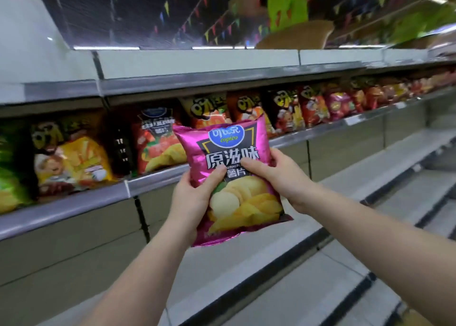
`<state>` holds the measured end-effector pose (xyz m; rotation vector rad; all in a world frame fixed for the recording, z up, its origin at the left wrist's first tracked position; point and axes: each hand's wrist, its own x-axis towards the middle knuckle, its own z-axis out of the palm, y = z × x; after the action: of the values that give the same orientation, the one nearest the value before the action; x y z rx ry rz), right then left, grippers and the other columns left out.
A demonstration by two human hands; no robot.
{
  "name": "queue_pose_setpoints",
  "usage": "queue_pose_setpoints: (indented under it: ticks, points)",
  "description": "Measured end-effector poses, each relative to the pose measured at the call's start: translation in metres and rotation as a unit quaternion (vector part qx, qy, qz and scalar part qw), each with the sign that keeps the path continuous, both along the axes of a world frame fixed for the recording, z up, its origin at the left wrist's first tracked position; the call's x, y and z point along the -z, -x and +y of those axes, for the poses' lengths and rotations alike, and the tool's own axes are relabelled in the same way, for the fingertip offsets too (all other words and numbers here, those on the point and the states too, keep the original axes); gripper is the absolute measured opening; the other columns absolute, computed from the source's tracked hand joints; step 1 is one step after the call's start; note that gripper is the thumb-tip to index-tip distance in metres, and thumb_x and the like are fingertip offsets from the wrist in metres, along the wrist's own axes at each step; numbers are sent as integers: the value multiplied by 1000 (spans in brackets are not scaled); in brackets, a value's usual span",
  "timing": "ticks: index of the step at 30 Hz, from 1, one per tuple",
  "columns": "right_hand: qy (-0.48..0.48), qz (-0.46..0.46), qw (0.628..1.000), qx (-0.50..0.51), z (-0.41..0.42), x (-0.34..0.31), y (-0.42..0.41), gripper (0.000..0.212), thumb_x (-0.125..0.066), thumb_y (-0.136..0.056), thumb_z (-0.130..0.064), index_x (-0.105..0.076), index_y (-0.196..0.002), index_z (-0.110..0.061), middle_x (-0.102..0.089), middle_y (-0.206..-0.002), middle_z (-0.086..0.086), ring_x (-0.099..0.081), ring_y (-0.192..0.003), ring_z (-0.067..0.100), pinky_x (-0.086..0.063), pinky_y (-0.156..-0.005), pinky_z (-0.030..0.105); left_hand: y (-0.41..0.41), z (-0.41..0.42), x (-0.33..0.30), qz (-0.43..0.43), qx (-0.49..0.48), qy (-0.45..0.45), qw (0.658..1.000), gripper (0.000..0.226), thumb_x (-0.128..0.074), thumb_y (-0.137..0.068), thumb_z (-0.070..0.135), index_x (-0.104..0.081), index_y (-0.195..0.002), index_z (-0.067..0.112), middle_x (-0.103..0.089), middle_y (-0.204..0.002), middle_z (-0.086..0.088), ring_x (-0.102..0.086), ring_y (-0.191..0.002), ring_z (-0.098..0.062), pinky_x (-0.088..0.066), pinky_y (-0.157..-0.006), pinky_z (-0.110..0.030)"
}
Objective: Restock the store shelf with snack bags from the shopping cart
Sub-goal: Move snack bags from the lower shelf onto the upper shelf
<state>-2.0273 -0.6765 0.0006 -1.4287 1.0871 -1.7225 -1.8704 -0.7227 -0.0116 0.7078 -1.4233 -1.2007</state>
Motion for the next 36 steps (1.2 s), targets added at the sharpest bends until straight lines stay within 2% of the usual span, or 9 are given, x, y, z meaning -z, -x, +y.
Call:
queue_pose_setpoints:
  ticks: [4, 8, 12, 17, 20, 23, 26, 32, 36]
  points:
    - [-6, 34, 994, 100, 20, 0, 52, 29, -71, -79, -27, -55, -103, -23, -66, -94, -9, -63, -78, 0, -52, -63, 10, 58, -2, 5, 11, 81, -24, 996, 62, -87, -54, 39, -65, -108, 20, -74, -101, -8, -70, -93, -29, -53, -89, -49]
    - [-29, 51, 982, 180, 33, 9, 106, 38, -73, -76, -33, -54, -107, -23, -65, -105, -4, -64, -92, 9, -53, -81, 25, 119, -2, 12, 13, 148, -43, 988, 64, -79, -52, 41, -65, -109, 17, -74, -99, -10, -71, -90, -30, -54, -87, -48]
    - [-50, 52, 974, 213, 40, 15, 165, 33, -74, -75, -35, -52, -99, -29, -66, -108, -3, -64, -98, 13, -52, -90, 34, 182, -4, 17, 5, 191, -49, 980, 50, -74, -59, 36, -64, -104, 17, -75, -96, -9, -72, -83, -27, -57, -76, -38]
    - [-55, 53, 974, 215, 31, 22, 245, 36, -74, -76, -34, -54, -104, -25, -66, -101, -8, -65, -91, 9, -55, -83, 28, 262, -18, 21, -13, 223, -43, 974, 43, -71, -69, 32, -61, -107, 16, -75, -92, -4, -73, -77, -18, -56, -58, -25]
    - [-61, 48, 972, 224, 19, 23, 297, 44, -78, -71, -37, -57, -108, -23, -69, -105, -3, -67, -95, 16, -53, -90, 38, 313, -28, 20, -16, 222, -32, 974, 44, -72, -68, 33, -61, -106, 15, -75, -92, -4, -73, -78, -18, -57, -64, -28]
    - [-56, 46, 970, 230, 12, 19, 345, 29, -74, -75, -33, -56, -97, -28, -68, -104, -2, -67, -95, 16, -53, -89, 38, 362, -36, 17, -22, 226, -29, 974, 61, -73, -57, 40, -62, -112, 15, -74, -99, -5, -72, -88, -22, -56, -78, -35]
    - [-51, 43, 968, 244, 9, 17, 386, 30, -72, -77, -31, -57, -101, -23, -68, -107, 1, -67, -95, 16, -55, -86, 34, 407, -43, 13, -27, 232, -38, 972, 66, -75, -54, 44, -62, -112, 15, -74, -102, -7, -71, -90, -24, -55, -83, -39]
    - [-63, 19, 962, 265, -6, 21, 465, 33, -69, -81, -28, -58, -110, -17, -69, -107, 4, -68, -90, 18, -57, -81, 33, 495, -68, 15, -27, 275, -54, 959, 36, -70, -81, 26, -60, -113, 12, -74, -95, -7, -72, -72, -16, -56, -56, -23]
    - [-78, 11, 951, 300, -25, 24, 517, 48, -71, -79, -31, -53, -120, -14, -68, -108, 3, -68, -89, 16, -58, -77, 28, 556, -94, 20, -22, 307, -53, 950, 39, -69, -81, 24, -59, -116, 10, -73, -97, -9, -72, -69, -15, -55, -54, -22]
